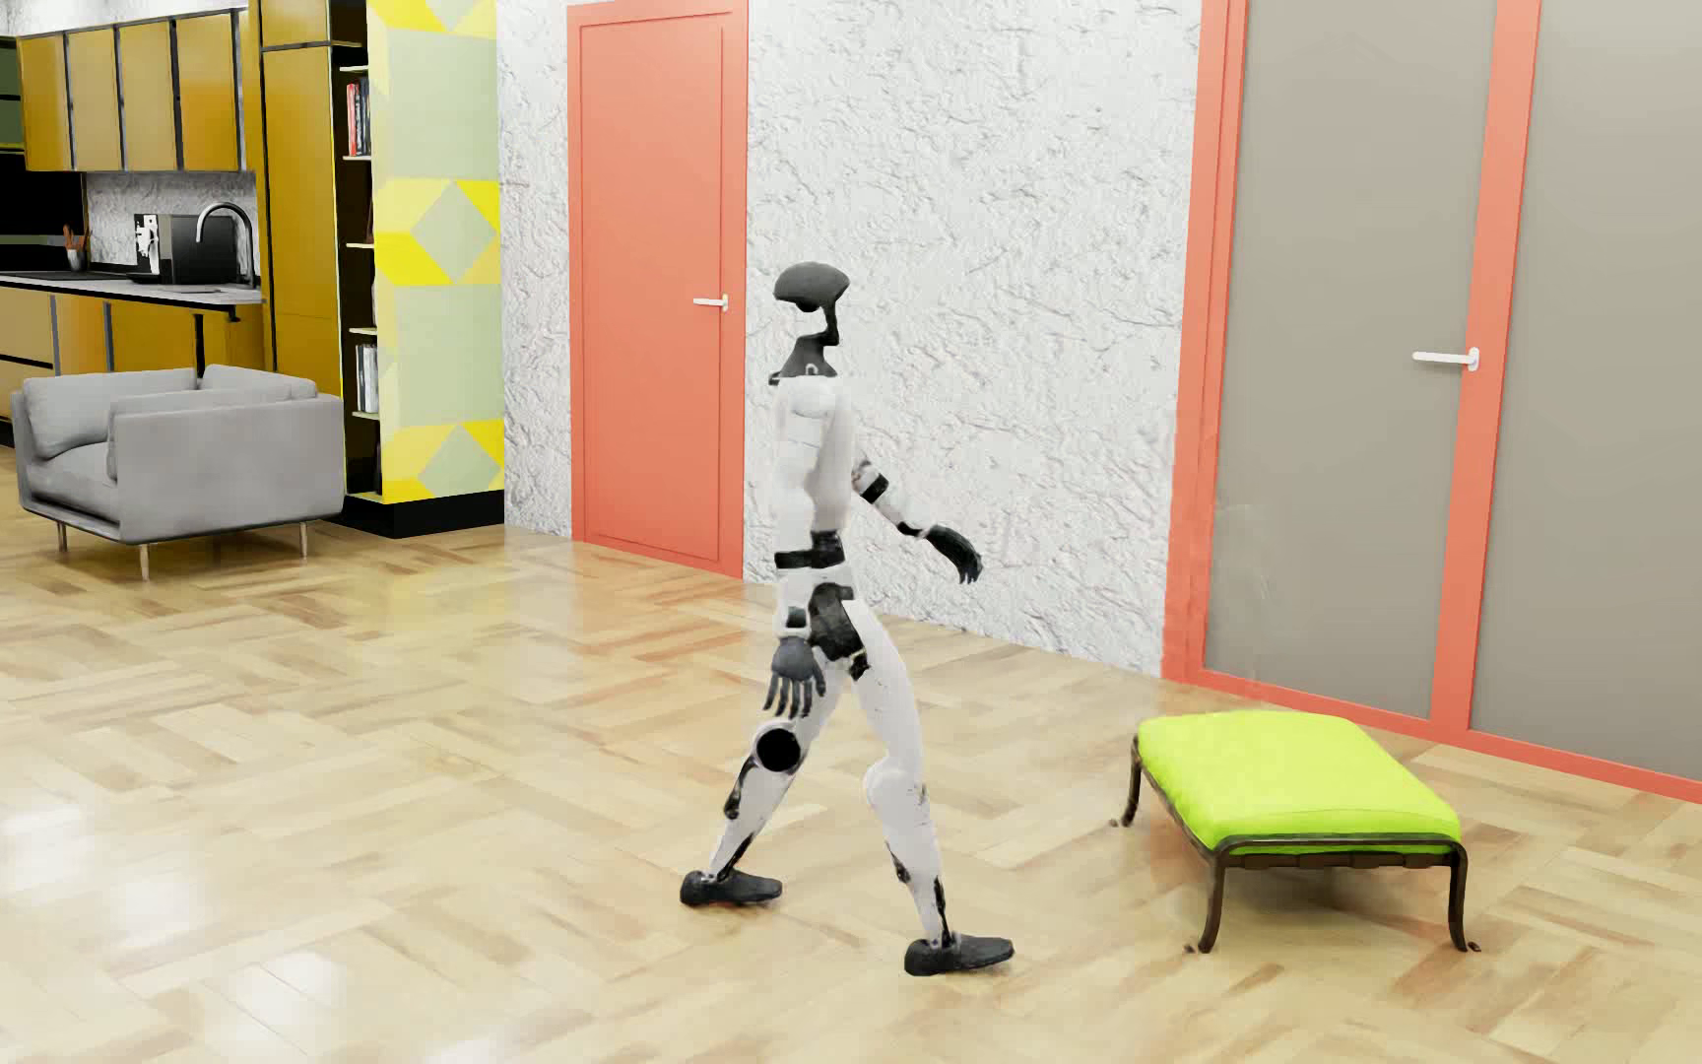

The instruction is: Rest on the chair

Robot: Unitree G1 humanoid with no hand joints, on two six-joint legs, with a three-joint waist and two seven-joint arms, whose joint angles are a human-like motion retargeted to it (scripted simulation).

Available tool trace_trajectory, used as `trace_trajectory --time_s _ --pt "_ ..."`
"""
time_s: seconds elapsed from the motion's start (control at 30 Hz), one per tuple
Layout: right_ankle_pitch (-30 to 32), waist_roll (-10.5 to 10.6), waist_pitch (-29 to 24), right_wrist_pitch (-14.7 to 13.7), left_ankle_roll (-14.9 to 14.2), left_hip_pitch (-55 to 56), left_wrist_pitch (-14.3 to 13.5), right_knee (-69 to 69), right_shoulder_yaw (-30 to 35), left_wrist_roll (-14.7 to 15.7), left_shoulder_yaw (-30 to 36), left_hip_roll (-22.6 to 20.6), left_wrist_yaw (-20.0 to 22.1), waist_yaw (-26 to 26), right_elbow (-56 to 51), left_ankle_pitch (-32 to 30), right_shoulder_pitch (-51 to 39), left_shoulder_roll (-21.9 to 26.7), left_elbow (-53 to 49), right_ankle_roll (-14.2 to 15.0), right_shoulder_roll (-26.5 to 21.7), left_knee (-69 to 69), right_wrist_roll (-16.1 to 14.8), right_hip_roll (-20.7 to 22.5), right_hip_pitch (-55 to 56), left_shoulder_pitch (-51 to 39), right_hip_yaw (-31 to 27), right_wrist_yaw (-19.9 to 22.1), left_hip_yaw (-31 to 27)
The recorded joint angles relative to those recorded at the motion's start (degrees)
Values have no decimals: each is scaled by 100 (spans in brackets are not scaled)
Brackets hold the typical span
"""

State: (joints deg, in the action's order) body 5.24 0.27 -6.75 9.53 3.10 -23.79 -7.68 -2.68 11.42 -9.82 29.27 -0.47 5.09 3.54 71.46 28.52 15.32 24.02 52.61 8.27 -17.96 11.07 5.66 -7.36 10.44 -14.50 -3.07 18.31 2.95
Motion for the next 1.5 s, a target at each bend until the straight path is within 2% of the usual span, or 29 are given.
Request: trace_trajectory --time_s 0.07,0.1,0.2,0.23,0.27,0.33,0.37,0.43,0.47,0.5,0.53,0.6,0.67,0.77,0.83,0.87,0.9,0.93,0.97,1.0,1.03,1.07,1.1,1.13,1.17,1.3,1.37,1.4,1.5 --pt "499 -42 -20 -155 -328 -322 -63 -738 -166 -100 50 229 -61 59 60 255 270 18 -343 681 -27 468 -68 -49 54 30 -295 -96 -108" --pt "468 38 52 -110 -366 -135 42 -1245 -235 -366 -151 404 -161 46 107 370 255 -83 -437 529 -58 1079 50 -13 134 126 -78 -150 -222" --pt "-268 -13 -127 -173 -1153 1254 -116 -1208 -66 -303 -294 920 -390 -288 127 -828 -172 -304 74 207 28 4492 508 53 -882 481 265 -202 -558" --pt "-506 2 -199 -325 -813 1977 34 -1154 72 -705 -343 964 -363 -390 7 -985 -428 -408 401 119 -66 5564 752 62 -1129 537 396 -54 -553" --pt "-545 -63 -258 -296 -508 2528 -11 -1036 214 -713 -527 926 -670 -538 -213 -807 -704 -453 642 -184 -200 6133 911 115 -1408 644 617 -285 -521" --pt "-770 -92 -487 -583 -711 3511 182 -519 587 -909 -822 878 -453 -778 -295 -607 -1411 -620 1244 -343 -479 6227 1058 277 -2089 912 819 -305 -563" --pt "-815 -67 -497 -439 -795 3859 216 -241 847 -801 -974 756 -427 -901 -351 -519 -1669 -693 1480 -462 -643 5671 954 331 -2379 1123 890 -162 -663" --pt "-1024 -14 -490 -494 -500 3907 348 224 1110 -716 -1289 527 -383 -1077 -487 -702 -2078 -692 1864 -446 -1125 3576 878 470 -2989 1486 1006 64 -666" --pt "-1205 50 -588 -921 215 3527 265 281 1098 -741 -1331 173 -317 -1089 -577 -1158 -2229 -582 1892 -522 -1342 2346 705 638 -3346 1664 1131 -242 -163" --pt "-1431 195 -587 -897 1128 3370 342 103 1009 -853 -1562 -284 -236 -1046 -642 -1642 -2367 -537 1907 -649 -1540 1669 586 815 -3429 1831 1333 -177 424" --pt "-1534 258 -581 -937 1489 3259 293 -235 959 -867 -1752 -487 -354 -964 -592 -1484 -2544 -408 1838 -811 -1656 1479 481 948 -3383 1951 1302 -121 533" --pt "-1398 -32 -560 -779 1407 3005 406 -1709 745 -616 -1640 -550 -225 -958 -802 -1488 -2300 -22 1825 -642 -1451 1399 220 930 -2900 2071 1006 161 -123" --pt "-1502 -35 -782 -639 1512 2441 576 -4903 749 -507 -1755 -671 -113 -738 -658 -1136 -2381 29 1769 359 -1273 1114 21 333 -1690 1987 934 110 125" --pt "-2070 28 -839 -803 1037 2292 321 -6446 595 -99 -1235 -417 27 -554 -870 -599 -1801 29 1574 64 -830 1454 238 98 -567 1400 644 80 -181" --pt "-1869 -32 -846 -774 732 2295 61 -5723 741 -118 -974 -297 68 -405 -678 -478 -1718 -100 1055 -310 -345 1397 292 150 -16 1013 62 -34 -490" --pt "-2182 -33 -863 -640 508 2366 229 -4962 721 -367 -780 -262 10 -380 -725 -496 -1569 -205 714 -277 -161 1377 517 114 15 932 -89 -18 -550" --pt "-1770 -11 -741 -768 231 2590 -44 -3653 800 -313 -406 -86 -114 -379 -864 -475 -1362 -243 320 -494 6 1510 582 174 -185 882 -229 -136 -654" --pt "-1522 -73 -773 -803 52 2779 -212 -2785 778 -599 -111 -91 -156 -433 -876 -443 -1368 -307 80 -210 120 1567 731 128 -247 683 -449 7 -720" --pt "-1424 -164 -606 -366 -26 3050 -217 -2420 908 -567 40 -280 -764 -518 -1056 -543 -1300 -424 -185 -149 119 1533 487 31 -231 646 -930 202 -1110" --pt "-1711 -167 -843 -422 -90 3085 -336 -2568 813 -697 347 -454 -1064 -479 -1083 -781 -1380 -486 -361 177 97 1461 560 -116 -490 456 -1030 161 -1518" --pt "-1896 -70 -1010 -523 -228 3584 -333 -2484 833 -739 524 -484 -797 -582 -1185 -1007 -1531 -601 -507 216 -10 1662 638 -248 -433 166 -484 271 -1645" --pt "-1632 45 -913 -355 -371 4389 -283 -2437 780 -883 489 -333 -758 -725 -1367 -1067 -1537 -686 -591 -163 -86 2188 966 -45 -114 122 4 80 -1509" --pt "-2126 128 -1103 -944 -93 4527 -194 -2826 799 -951 418 -398 -615 -756 -1366 -867 -1565 -906 -559 196 -279 2340 923 -186 -10 103 148 233 -1490" --pt "-2075 161 -1297 -493 -81 4618 305 -3087 998 -903 327 -138 -286 -801 -1629 -595 -1598 -923 -663 -46 -389 2619 909 -16 162 190 -7 360 -1428" --pt "-2176 60 -1428 -509 -102 4715 149 -3330 995 -832 294 41 -102 -718 -1573 -450 -1684 -781 -654 -380 -268 3130 857 121 234 245 -71 400 -1447" --pt "-2358 47 -1857 -355 -209 5010 428 -5066 579 -909 145 691 268 -487 -1575 -281 -1855 -371 -224 -821 -155 4411 625 -44 1548 188 -49 771 -993" --pt "-2727 154 -2217 -172 -502 5515 461 -6153 502 -639 -199 934 283 -385 -1690 257 -2015 -187 -175 -723 -380 4564 934 -173 2424 34 -196 308 -925" --pt "-2954 200 -2347 -588 -718 6265 464 -6844 460 -541 -259 936 415 -378 -1937 349 -2032 -122 -137 -621 -586 5285 1003 -325 2994 -53 -244 151 -983" --pt "-3391 288 -2963 -647 -1127 7773 587 -8597 494 -254 -439 1279 488 -434 -2320 923 -2241 187 -41 -473 -905 7038 1172 -410 4269 -422 -432 41 -1003"
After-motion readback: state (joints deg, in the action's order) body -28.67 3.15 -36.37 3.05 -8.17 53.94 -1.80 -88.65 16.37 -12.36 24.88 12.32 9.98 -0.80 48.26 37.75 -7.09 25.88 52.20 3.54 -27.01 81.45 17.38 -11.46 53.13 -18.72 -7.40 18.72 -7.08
